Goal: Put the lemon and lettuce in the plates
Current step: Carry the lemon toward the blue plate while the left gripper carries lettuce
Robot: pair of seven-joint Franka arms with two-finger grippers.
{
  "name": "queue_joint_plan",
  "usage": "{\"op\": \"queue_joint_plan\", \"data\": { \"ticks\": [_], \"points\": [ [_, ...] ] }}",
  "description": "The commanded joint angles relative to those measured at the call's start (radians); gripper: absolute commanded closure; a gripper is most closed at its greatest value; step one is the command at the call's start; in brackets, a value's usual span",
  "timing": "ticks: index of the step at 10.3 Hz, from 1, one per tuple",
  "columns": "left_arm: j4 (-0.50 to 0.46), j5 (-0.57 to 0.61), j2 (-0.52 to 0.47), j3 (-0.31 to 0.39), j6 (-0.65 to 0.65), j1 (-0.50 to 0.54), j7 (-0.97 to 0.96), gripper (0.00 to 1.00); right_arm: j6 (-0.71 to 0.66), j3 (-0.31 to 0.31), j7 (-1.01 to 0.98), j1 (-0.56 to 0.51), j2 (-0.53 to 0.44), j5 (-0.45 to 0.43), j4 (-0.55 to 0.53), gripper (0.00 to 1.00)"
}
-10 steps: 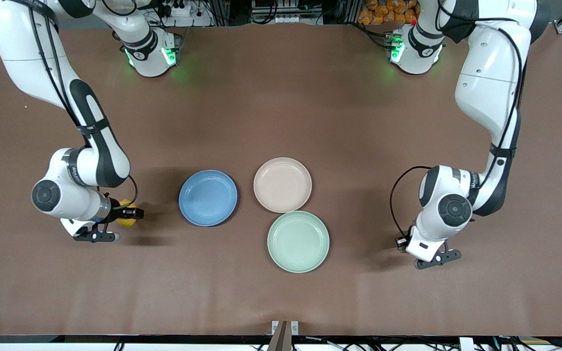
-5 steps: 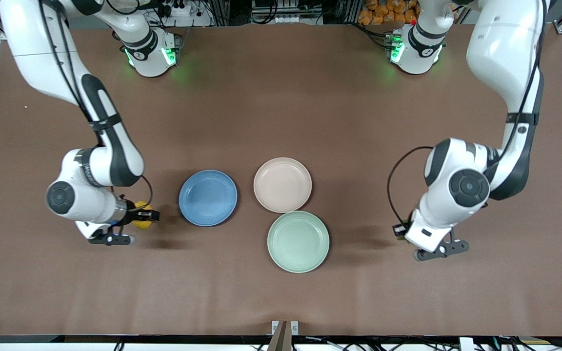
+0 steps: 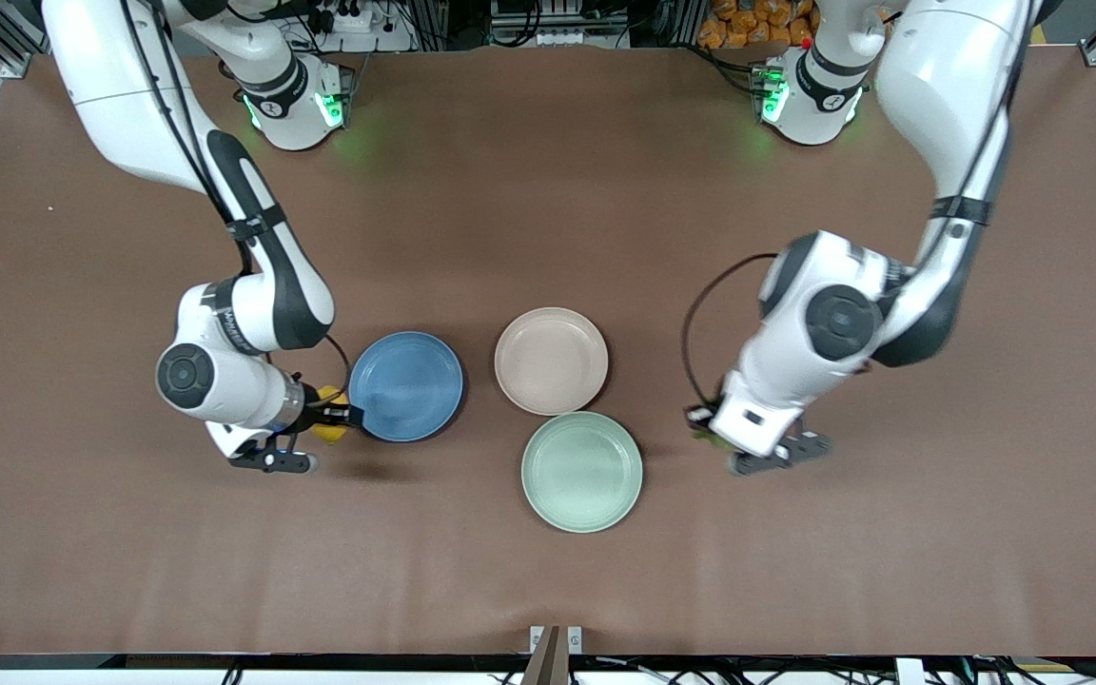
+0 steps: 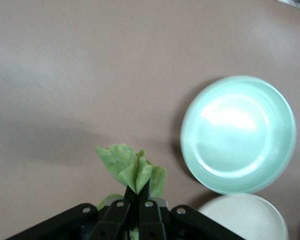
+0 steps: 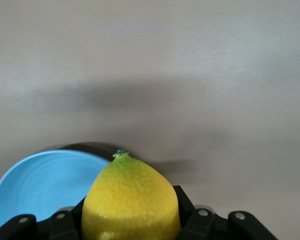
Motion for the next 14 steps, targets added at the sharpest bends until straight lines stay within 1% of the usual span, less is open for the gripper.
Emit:
{"op": "queue_joint_plan", "data": {
  "ticks": [1,3,5,7,9,10,11,12,14],
  "points": [
    [-0.014,-0.009,0.004,0.004,0.001,-0.106,-0.130,1.00,0.004,-0.006,0.015,0.019,0.004,0.032,0.006,0.72],
    [-0.015,-0.004,0.026,0.007,0.001,-0.186,-0.249,1.00,0.030,-0.006,0.050,0.046,0.014,0.032,0.000,0.71],
    [-0.015,0.003,0.047,0.010,0.004,-0.250,-0.305,1.00,0.070,-0.006,0.081,0.080,0.035,0.031,-0.001,0.70],
    [-0.012,0.034,0.078,0.011,0.015,-0.295,-0.346,1.00,0.086,-0.006,0.081,0.100,0.047,0.029,-0.003,0.70],
    [-0.011,0.043,0.088,0.011,0.022,-0.307,-0.372,1.00,0.101,-0.006,0.081,0.106,0.057,0.028,-0.004,0.70],
    [-0.011,0.043,0.089,0.011,0.025,-0.310,-0.397,0.56,0.124,-0.006,0.081,0.118,0.064,0.029,-0.015,0.70],
    [-0.011,0.069,0.089,0.013,0.025,-0.312,-0.403,0.01,0.151,-0.007,0.081,0.120,0.073,0.028,-0.024,0.69],
    [-0.011,0.097,0.084,0.011,0.025,-0.307,-0.405,0.00,0.153,-0.007,0.080,0.120,0.078,0.026,-0.023,0.67],
    [-0.007,0.098,0.067,0.017,0.021,-0.303,-0.402,0.00,0.158,-0.006,0.081,0.128,0.084,0.026,-0.023,0.61]
  ]
}}
